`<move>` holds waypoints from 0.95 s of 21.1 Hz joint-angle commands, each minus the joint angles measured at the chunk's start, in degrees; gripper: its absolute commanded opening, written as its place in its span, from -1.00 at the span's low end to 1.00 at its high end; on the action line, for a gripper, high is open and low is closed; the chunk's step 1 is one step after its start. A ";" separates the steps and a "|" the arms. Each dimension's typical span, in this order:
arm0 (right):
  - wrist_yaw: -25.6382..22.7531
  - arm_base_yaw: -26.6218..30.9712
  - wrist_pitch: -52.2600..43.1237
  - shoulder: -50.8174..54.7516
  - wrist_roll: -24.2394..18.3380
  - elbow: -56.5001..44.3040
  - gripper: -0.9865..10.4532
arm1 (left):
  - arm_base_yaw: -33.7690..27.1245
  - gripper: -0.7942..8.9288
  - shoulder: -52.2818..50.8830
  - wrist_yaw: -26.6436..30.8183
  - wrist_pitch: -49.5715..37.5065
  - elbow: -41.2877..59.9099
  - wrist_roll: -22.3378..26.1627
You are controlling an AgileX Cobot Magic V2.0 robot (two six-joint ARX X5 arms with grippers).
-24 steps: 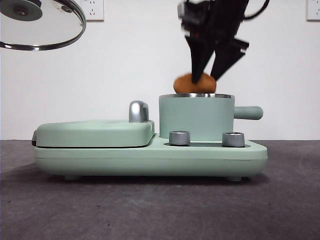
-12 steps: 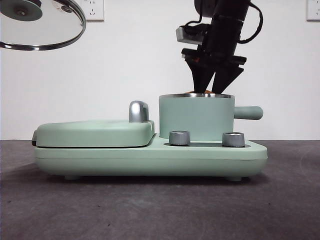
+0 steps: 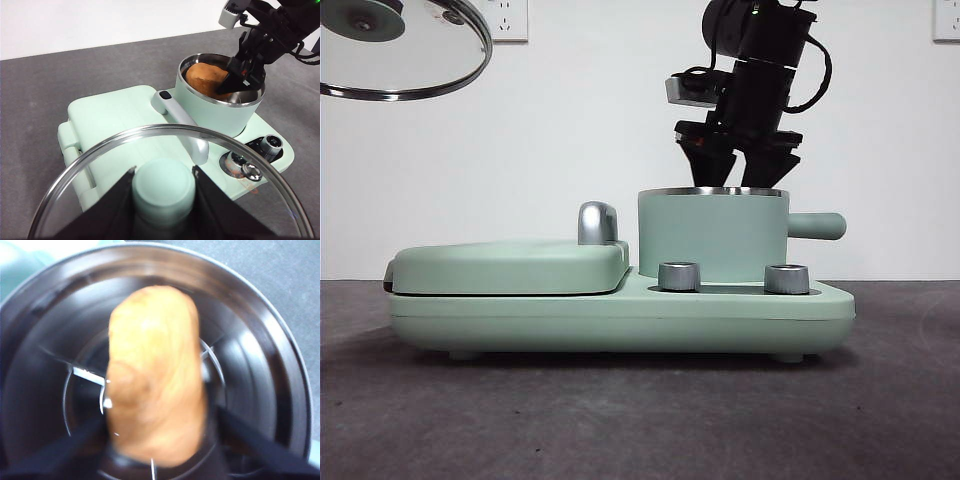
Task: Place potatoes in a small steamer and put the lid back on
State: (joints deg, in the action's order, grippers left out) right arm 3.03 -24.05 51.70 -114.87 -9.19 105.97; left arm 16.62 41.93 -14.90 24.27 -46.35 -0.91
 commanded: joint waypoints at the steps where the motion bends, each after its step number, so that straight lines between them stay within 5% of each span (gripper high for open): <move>1: 0.17 -0.42 0.13 0.24 -0.48 1.42 -0.16 | 0.04 -0.81 -0.07 -0.07 -1.75 -0.79 -0.22; 9: 0.09 -2.67 4.42 21.97 -0.22 -0.13 -0.28 | 0.07 -0.81 -0.07 -0.11 -2.80 -0.79 -0.24; 12: -0.33 -4.02 1.33 31.76 -0.09 -11.08 -0.28 | 0.07 -0.81 -0.07 -0.13 -2.86 -0.79 -0.24; 16: -2.21 -6.40 -9.92 47.58 5.18 -33.42 -0.28 | 0.07 -0.81 -0.07 -1.11 -2.86 -0.79 -0.24; 20: -3.30 -7.41 -13.03 56.24 8.28 -44.30 -0.28 | 0.17 -0.81 0.00 -1.88 -2.89 -0.79 -0.22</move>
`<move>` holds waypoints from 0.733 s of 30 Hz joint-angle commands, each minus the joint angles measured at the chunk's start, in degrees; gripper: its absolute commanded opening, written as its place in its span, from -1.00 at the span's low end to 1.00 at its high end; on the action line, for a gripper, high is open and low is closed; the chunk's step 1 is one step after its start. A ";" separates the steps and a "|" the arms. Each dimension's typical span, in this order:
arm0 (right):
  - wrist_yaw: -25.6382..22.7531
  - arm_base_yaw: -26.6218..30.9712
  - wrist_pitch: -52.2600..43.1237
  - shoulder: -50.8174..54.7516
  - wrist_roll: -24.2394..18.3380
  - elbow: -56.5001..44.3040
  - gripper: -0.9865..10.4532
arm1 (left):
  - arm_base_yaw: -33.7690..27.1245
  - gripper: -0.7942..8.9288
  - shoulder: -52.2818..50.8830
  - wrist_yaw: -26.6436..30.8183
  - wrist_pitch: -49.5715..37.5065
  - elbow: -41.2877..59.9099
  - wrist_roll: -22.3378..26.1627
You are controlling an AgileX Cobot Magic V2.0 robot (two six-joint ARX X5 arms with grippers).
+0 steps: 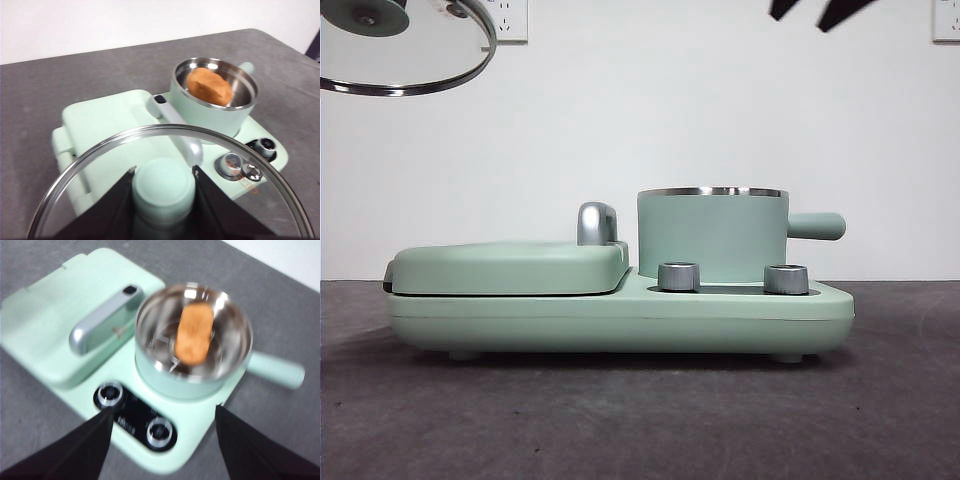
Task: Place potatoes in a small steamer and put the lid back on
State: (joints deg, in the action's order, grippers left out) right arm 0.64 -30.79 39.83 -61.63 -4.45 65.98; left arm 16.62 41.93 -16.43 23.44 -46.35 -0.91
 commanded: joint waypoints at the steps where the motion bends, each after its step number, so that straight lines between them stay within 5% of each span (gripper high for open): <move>1: -1.07 -0.94 -1.09 4.87 4.07 -6.38 -0.28 | 0.28 -0.81 0.02 -0.35 -2.12 -0.79 -0.22; 9: -4.26 -2.54 1.36 15.34 8.81 -14.62 -0.28 | 2.60 -0.81 3.41 -0.33 -4.61 -0.79 0.72; 22: -8.15 -3.58 0.46 22.16 9.22 -14.99 -0.28 | 10.08 -0.81 22.80 -0.33 -25.64 -4.07 2.08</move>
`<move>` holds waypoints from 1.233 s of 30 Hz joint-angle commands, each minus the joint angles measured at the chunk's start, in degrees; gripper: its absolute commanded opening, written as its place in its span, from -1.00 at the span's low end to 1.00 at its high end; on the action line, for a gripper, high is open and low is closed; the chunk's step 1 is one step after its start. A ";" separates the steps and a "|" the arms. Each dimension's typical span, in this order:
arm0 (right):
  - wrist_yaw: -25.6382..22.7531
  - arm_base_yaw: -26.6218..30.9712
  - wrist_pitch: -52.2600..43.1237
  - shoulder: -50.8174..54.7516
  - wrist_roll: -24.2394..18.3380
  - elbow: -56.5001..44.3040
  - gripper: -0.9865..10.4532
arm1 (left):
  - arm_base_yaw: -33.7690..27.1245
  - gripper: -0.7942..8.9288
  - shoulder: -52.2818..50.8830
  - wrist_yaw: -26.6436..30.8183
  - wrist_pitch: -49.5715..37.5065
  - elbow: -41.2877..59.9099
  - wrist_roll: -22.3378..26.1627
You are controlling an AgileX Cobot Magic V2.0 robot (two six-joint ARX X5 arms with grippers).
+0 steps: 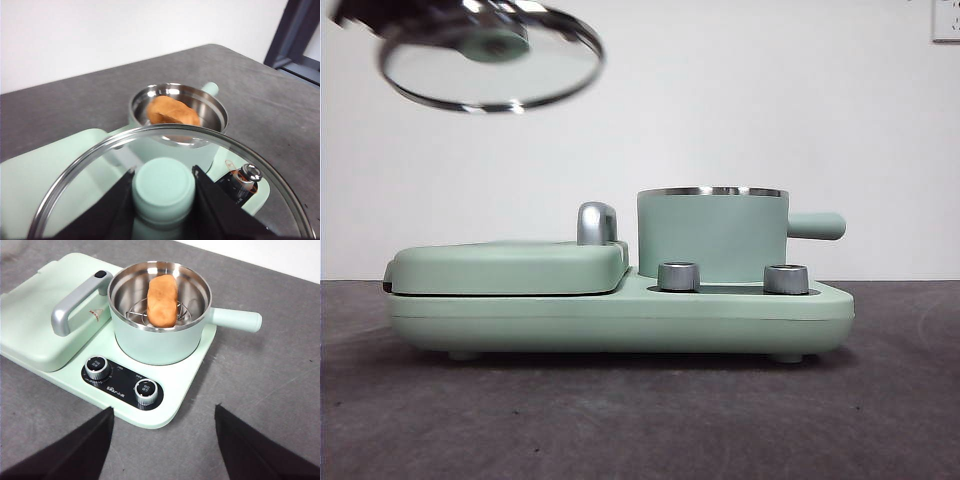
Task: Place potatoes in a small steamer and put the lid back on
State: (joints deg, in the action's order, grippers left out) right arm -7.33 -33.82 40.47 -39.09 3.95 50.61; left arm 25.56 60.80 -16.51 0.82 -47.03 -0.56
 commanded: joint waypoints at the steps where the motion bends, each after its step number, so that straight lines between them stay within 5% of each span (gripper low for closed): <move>1: -0.17 -0.55 0.07 -0.37 0.83 0.37 -0.28 | 1.60 -0.81 5.73 -0.24 -3.52 -4.33 2.27; 21: -0.02 -0.55 3.04 -0.52 0.79 0.37 -0.28 | 8.33 -0.81 42.14 -0.24 -3.74 -39.10 13.99; 37: 0.02 -0.55 3.28 -0.50 0.79 0.37 -0.28 | 9.44 -0.81 51.25 -0.26 -9.64 -43.32 15.78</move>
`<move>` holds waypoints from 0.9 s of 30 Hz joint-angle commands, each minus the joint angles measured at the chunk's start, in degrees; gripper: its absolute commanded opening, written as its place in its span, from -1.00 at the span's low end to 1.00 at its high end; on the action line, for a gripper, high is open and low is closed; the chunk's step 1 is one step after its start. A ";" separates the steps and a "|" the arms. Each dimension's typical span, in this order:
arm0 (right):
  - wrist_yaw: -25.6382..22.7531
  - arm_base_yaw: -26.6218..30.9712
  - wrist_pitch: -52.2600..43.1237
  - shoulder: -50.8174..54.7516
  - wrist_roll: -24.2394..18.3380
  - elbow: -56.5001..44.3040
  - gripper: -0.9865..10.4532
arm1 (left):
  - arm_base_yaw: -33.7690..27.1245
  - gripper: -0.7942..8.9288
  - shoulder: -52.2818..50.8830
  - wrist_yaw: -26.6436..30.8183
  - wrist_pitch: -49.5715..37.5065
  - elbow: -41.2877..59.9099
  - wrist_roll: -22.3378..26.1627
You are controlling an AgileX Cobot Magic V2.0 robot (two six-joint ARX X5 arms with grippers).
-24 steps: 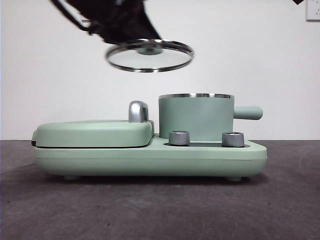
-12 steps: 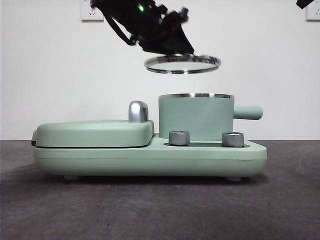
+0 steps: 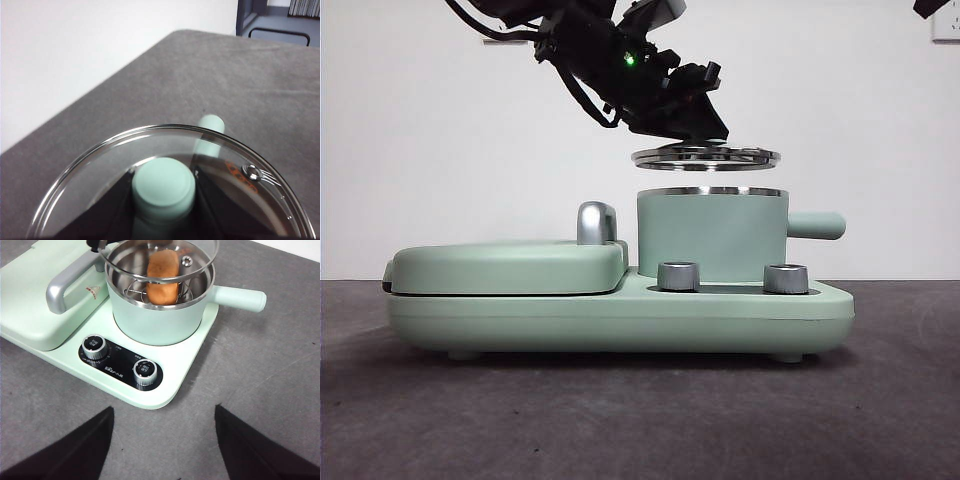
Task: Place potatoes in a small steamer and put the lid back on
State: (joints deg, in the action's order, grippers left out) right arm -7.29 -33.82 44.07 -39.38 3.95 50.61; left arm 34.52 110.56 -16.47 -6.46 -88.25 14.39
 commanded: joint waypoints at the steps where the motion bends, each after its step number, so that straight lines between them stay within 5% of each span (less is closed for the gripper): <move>1: -0.02 -0.55 -0.31 -0.22 0.79 0.37 -0.28 | 0.48 -0.81 1.68 -0.31 -2.67 -2.10 0.83; 27: -0.20 -0.55 -0.28 -0.22 0.79 0.37 -0.28 | 0.76 -0.81 4.85 -1.55 -1.84 -2.10 -0.76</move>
State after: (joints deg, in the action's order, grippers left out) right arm -7.33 -33.82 44.12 -39.38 3.95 50.61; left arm 34.65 113.97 -17.72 -7.18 -88.36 13.93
